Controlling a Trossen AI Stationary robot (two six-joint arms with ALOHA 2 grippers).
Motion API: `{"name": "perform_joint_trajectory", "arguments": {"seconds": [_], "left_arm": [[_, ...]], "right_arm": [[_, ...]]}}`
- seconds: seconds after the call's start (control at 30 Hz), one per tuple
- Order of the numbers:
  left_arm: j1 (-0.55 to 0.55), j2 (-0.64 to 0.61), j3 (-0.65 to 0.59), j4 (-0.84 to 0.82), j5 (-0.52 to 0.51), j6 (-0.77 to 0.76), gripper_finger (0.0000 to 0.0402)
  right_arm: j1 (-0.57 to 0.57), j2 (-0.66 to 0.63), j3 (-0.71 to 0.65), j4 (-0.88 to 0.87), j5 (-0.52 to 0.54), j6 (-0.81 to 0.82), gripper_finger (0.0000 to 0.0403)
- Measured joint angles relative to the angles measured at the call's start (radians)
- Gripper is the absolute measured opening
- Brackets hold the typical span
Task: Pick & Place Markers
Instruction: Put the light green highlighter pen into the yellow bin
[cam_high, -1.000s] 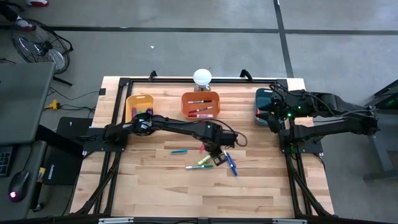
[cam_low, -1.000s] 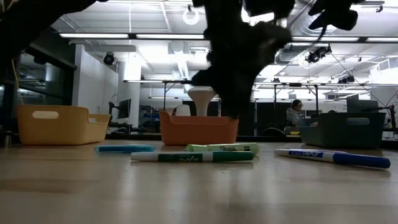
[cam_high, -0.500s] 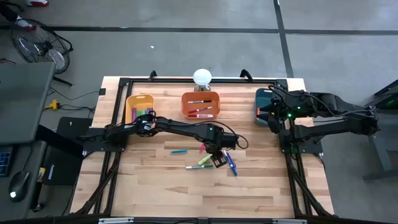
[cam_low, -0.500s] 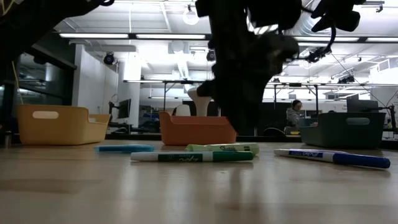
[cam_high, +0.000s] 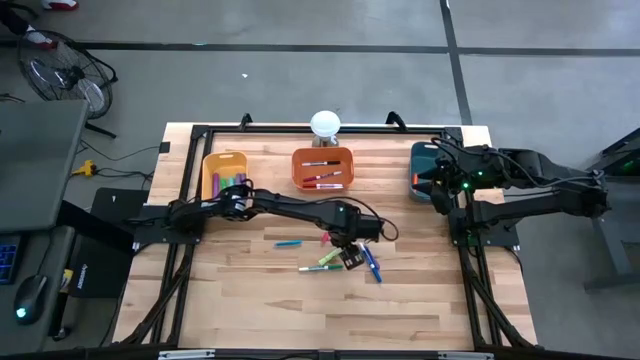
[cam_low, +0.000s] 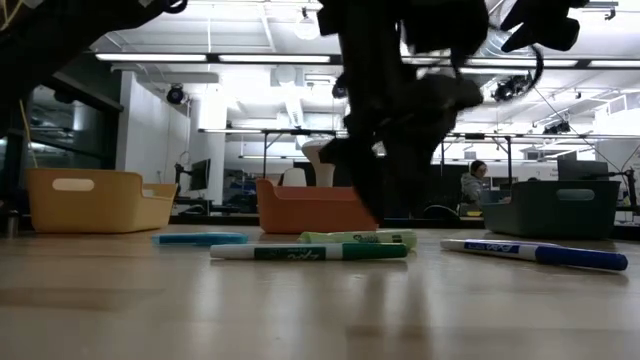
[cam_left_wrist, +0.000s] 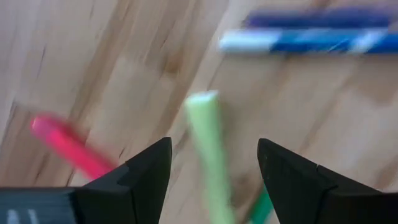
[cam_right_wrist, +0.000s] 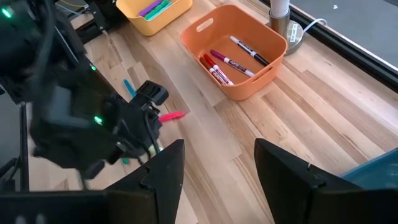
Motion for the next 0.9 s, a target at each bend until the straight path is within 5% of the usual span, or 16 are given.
{"name": "perform_joint_trajectory", "arguments": {"seconds": [0.37,0.7,0.9], "left_arm": [[-0.014,0.05,0.004,-0.028,0.036,0.004,0.0234],[-0.042,0.079,0.004,-0.052,-0.037,-0.005,0.0232],[-0.052,0.081,0.002,-0.046,-0.052,0.006,0.0184]], "right_arm": [[0.0,0.0,0.0,-0.008,0.0,0.0,0.0183],[0.0,0.0,0.0,-0.009,-0.005,0.0,0.0183],[0.0,0.0,0.0,-0.011,-0.007,0.0,0.0183]]}}
